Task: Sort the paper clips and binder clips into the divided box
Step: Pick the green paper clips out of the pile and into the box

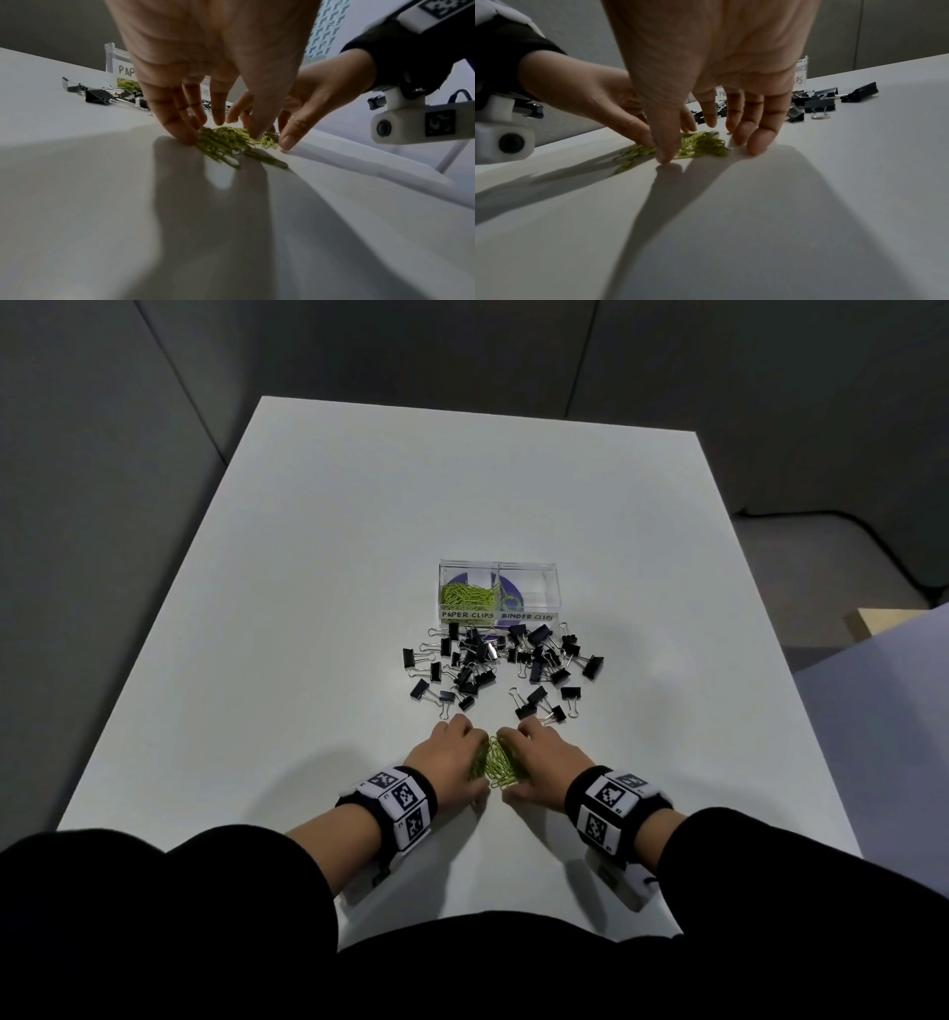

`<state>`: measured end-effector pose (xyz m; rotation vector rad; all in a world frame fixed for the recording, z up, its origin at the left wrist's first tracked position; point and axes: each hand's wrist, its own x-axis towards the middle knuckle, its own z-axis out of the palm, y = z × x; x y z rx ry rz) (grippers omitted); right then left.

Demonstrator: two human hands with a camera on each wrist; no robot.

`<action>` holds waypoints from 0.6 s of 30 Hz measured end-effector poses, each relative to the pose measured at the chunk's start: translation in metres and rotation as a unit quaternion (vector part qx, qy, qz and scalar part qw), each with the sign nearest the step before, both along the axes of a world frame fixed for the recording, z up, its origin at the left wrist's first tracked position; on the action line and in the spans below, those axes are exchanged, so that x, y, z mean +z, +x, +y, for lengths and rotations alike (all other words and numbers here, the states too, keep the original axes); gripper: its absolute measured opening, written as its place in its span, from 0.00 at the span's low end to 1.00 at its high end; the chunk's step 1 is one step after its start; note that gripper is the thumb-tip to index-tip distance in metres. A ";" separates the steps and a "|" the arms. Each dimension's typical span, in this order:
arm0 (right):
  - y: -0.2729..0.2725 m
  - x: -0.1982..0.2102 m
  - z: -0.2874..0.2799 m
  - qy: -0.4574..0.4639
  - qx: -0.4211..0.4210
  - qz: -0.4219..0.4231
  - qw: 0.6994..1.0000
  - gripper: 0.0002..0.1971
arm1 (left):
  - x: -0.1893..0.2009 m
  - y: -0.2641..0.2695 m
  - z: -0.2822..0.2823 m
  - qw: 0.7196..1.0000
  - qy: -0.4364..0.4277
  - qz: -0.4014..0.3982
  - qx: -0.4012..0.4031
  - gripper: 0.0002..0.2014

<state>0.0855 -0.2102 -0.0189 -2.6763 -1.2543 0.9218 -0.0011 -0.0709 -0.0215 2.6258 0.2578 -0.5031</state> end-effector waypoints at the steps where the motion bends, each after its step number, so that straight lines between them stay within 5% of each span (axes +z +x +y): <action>1: -0.001 -0.001 0.002 -0.003 0.000 -0.003 1.000 0.36 | 0.000 -0.001 -0.001 1.000 0.005 0.004 0.002 0.32; 7: -0.003 -0.001 0.009 0.004 -0.007 -0.025 1.000 0.21 | 0.003 0.004 0.003 0.999 0.019 0.005 -0.042 0.30; 12: -0.001 -0.003 0.006 0.002 -0.006 -0.030 1.000 0.18 | 0.003 0.004 0.015 0.987 0.058 0.029 -0.145 0.40; 18: -0.004 -0.003 0.011 0.006 0.001 -0.047 0.999 0.14 | 0.000 0.013 0.008 0.994 0.033 0.024 -0.105 0.24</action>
